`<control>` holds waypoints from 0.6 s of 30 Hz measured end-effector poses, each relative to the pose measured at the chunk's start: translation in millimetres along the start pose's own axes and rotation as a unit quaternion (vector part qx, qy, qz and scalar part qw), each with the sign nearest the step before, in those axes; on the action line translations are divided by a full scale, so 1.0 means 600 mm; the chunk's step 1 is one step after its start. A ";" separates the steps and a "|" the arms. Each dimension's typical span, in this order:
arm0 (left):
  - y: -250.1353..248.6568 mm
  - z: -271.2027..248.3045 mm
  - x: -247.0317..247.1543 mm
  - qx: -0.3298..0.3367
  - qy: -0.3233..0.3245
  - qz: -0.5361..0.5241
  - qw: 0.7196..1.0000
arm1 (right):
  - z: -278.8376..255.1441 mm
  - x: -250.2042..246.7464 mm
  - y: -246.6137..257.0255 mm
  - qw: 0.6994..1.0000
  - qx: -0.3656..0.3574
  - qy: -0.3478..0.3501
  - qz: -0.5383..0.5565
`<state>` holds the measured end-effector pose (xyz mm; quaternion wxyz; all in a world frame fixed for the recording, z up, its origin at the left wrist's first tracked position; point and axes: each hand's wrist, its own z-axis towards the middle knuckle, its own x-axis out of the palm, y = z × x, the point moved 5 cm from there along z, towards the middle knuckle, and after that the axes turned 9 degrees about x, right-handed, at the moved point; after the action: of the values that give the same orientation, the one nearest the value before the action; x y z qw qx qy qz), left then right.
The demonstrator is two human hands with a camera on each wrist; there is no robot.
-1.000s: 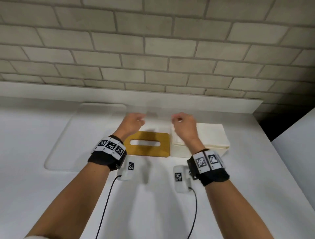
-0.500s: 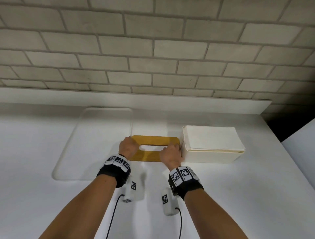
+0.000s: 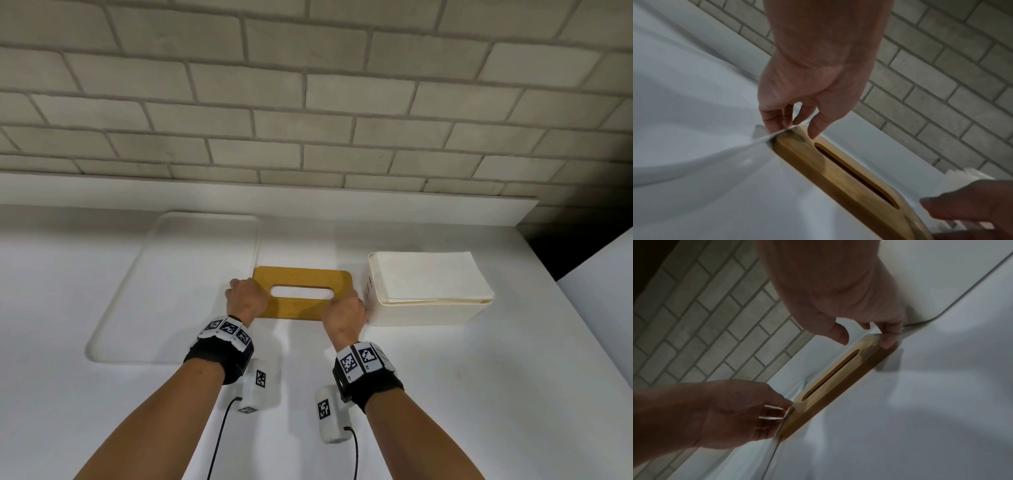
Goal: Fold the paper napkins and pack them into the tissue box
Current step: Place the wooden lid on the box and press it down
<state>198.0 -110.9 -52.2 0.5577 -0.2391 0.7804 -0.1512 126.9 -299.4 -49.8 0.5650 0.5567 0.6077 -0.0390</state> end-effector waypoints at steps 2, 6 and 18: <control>0.004 0.003 0.001 0.001 0.008 0.012 1.000 | 0.001 -0.008 0.001 1.000 0.006 -0.024 0.011; 0.008 0.005 0.003 0.010 0.007 0.009 1.000 | -0.009 -0.032 0.010 0.995 -0.010 -0.087 0.049; -0.049 -0.027 -0.023 0.010 -0.078 -0.169 0.982 | -0.006 -0.162 0.036 0.965 -0.048 -0.040 0.254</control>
<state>192.2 -128.9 -20.9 0.5859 -0.3732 0.6811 -0.2315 115.1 -350.2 35.2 0.6062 0.6626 0.4251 0.1130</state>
